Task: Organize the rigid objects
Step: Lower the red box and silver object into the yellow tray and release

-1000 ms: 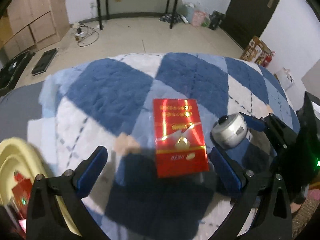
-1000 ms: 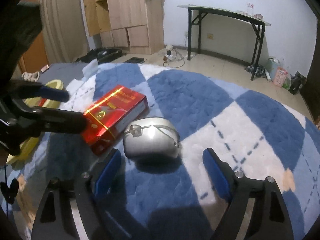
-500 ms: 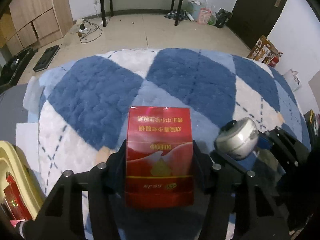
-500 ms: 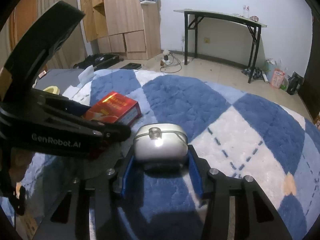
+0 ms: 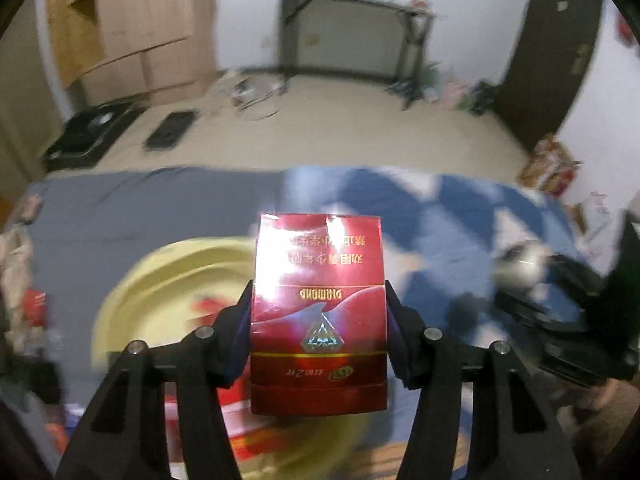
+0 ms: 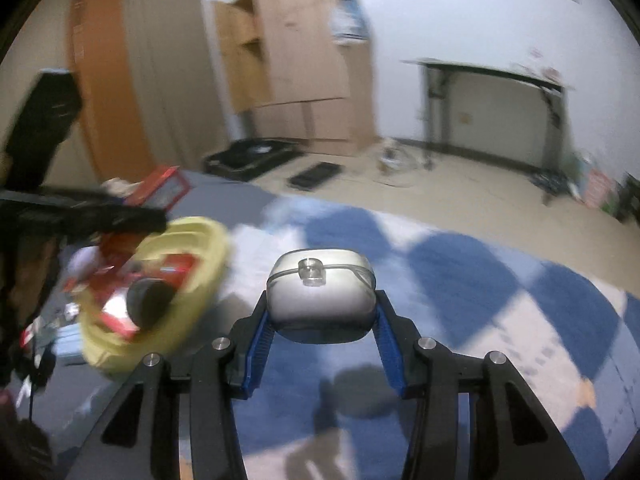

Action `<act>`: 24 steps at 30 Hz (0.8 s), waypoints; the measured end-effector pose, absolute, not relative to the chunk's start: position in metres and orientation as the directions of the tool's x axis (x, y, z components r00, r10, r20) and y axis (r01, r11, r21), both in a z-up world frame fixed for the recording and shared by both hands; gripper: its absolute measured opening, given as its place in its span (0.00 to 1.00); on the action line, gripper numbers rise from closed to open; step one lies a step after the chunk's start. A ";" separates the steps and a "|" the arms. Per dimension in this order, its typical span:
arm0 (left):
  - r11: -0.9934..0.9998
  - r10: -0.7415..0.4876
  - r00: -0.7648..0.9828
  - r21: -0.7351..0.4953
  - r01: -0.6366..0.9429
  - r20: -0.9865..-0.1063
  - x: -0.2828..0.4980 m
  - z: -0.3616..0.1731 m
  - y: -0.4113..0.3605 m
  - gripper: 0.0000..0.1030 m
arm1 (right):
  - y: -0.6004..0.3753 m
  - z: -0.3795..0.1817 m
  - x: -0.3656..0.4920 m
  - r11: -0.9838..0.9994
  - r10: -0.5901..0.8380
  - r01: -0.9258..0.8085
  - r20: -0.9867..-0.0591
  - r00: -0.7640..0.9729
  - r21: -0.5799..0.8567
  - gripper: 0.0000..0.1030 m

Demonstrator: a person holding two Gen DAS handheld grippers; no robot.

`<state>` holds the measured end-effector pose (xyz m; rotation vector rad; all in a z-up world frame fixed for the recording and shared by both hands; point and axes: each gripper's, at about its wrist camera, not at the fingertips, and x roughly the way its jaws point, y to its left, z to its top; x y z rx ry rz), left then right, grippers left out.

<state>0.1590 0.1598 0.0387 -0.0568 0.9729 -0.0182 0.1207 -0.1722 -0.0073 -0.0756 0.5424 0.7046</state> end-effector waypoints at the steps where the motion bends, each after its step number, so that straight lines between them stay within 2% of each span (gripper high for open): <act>1: 0.999 -0.007 0.541 -0.033 -0.039 -0.841 0.161 0.035 0.178 0.56 | -0.156 -0.001 0.114 0.741 0.614 -0.664 -0.502 0.609 0.102 0.45; 6: 0.992 0.022 0.443 -0.034 -0.118 -0.896 0.173 0.011 0.243 0.56 | -0.078 0.023 0.116 0.632 0.687 -0.769 -0.532 0.496 0.100 0.45; 9: 0.987 0.050 0.376 -0.012 -0.159 -0.925 0.179 -0.014 0.265 0.56 | -0.026 0.028 0.135 0.584 0.682 -0.807 -0.590 0.432 0.084 0.45; 11: 0.984 0.048 0.346 -0.016 -0.180 -0.937 0.181 -0.029 0.276 0.56 | 0.003 0.024 0.149 0.560 0.660 -0.826 -0.638 0.398 0.064 0.45; 15: 0.975 -0.041 0.356 -0.116 -0.192 -0.934 0.193 -0.044 0.283 0.56 | 0.061 0.005 0.175 0.513 0.584 -0.858 -0.734 0.347 0.002 0.45; 19: 0.978 -0.027 0.327 -0.093 -0.185 -0.945 0.204 -0.052 0.279 0.57 | 0.096 -0.014 0.195 0.486 0.502 -0.873 -0.802 0.325 -0.049 0.45; 24: 0.981 -0.025 0.275 -0.077 -0.180 -0.961 0.211 -0.058 0.275 0.59 | 0.109 -0.025 0.203 0.485 0.503 -0.873 -0.804 0.317 -0.041 0.46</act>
